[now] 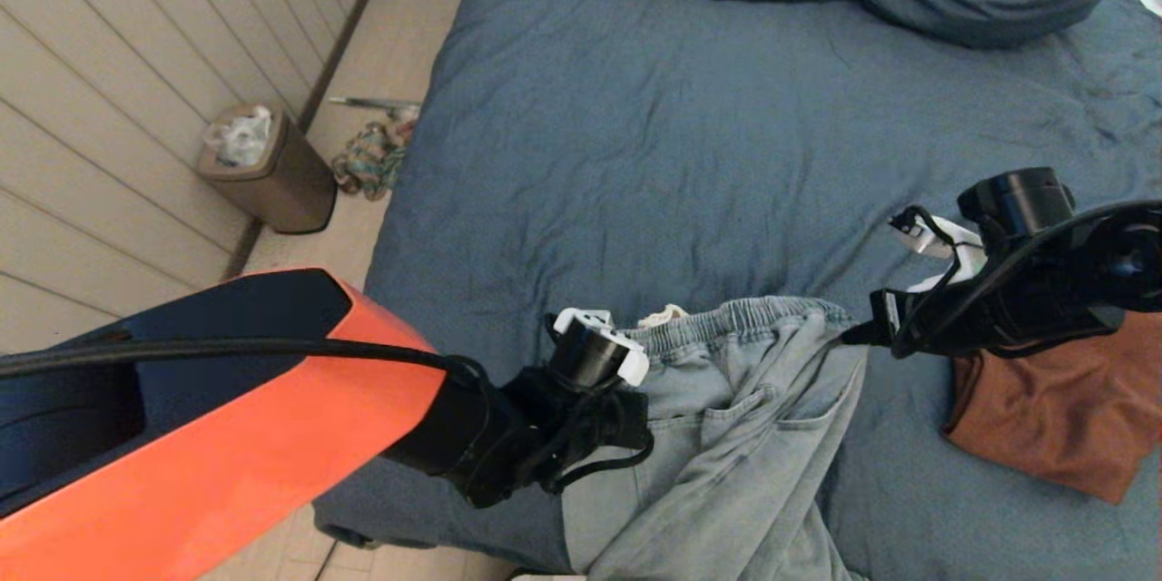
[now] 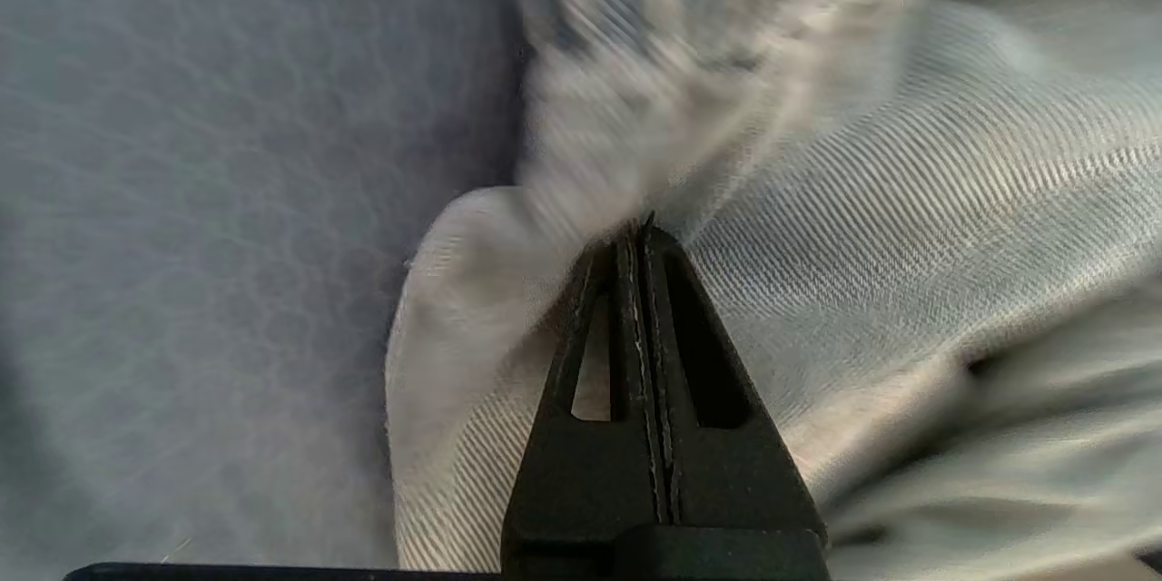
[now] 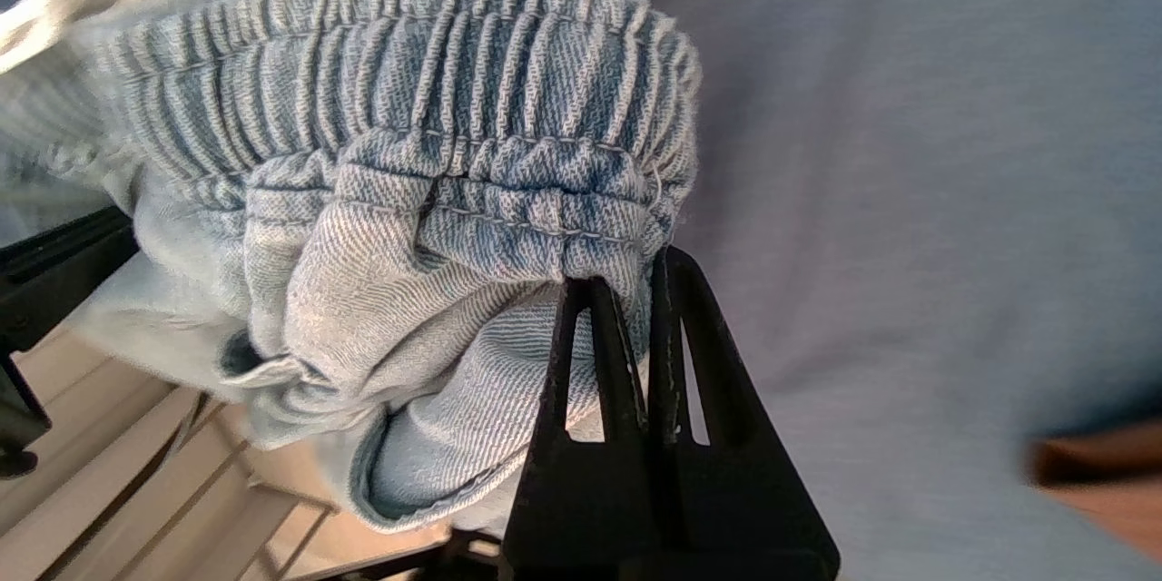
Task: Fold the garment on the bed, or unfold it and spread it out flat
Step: Unford the blue shorts
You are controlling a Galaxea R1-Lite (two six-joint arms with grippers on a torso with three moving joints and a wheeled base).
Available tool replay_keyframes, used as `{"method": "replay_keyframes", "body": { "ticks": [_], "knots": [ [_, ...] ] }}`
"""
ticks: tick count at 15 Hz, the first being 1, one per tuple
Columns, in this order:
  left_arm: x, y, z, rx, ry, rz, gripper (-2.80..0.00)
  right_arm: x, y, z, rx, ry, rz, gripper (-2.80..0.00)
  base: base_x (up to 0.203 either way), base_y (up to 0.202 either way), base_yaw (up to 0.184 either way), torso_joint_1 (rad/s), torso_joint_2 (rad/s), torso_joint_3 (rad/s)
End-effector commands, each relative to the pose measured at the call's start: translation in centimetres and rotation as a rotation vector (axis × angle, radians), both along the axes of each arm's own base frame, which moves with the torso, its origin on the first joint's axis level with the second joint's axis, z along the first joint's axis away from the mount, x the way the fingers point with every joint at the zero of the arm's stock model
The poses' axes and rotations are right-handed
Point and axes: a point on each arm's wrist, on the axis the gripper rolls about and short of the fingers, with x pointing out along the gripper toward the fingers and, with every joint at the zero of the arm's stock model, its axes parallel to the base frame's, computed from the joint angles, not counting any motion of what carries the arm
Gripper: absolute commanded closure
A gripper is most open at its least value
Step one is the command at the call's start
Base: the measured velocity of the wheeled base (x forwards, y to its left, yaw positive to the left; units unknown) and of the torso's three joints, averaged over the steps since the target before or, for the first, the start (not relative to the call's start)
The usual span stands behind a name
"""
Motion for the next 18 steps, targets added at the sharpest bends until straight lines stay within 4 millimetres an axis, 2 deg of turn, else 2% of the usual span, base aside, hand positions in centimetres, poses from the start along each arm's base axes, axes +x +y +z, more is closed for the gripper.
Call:
{"method": "replay_keyframes", "body": {
  "ticks": [1, 6, 8, 12, 13, 16, 18],
  "knots": [
    [1.1, 0.0, -1.8, 0.024, 0.02, 0.025, 0.0, -0.2, -2.2, 0.0, -0.022, -0.002, -0.046, 0.0, 0.0, 0.0, 0.0, 0.0, 0.0, 0.0],
    [2.1, 0.7, -1.3, 0.015, 0.009, 0.05, 0.0, -0.4, -5.6, -0.3, -0.076, -0.011, -0.096, 0.0, 0.0, 0.0, 0.0, 0.0, 0.0, 0.0],
    [2.4, 1.1, -0.8, 0.006, 0.0, 0.061, 0.0, -0.5, -6.4, -0.4, -0.087, -0.009, -0.108, 0.0, 0.0, 0.0, 0.0, 0.0, 0.0, 0.0],
    [2.4, 1.3, 0.4, -0.014, -0.017, 0.066, 0.0, -0.9, -5.7, -0.4, -0.061, -0.01, -0.072, 0.0, 0.0, 0.0, 0.0, 0.0, 0.0, 0.0],
    [2.3, 1.4, 0.7, -0.021, -0.022, 0.067, 0.0, -0.9, -5.0, -0.5, -0.054, -0.007, -0.051, -2.8, 0.0, 0.0, 0.0, 0.0, 0.0, 0.0],
    [2.3, 1.4, 1.0, -0.026, -0.025, 0.066, 0.0, -1.8, -3.3, 0.5, -0.058, -0.044, 0.012, -2.8, 0.0, 0.0, 0.0, 0.0, 0.0, 0.0],
    [2.3, 1.4, 0.9, -0.025, -0.024, 0.066, 0.0, -2.7, -2.8, 2.8, -0.063, -0.123, 0.033, -2.8, 0.0, 0.0, 0.0, 0.0, 0.0, 0.0]
  ]
}}
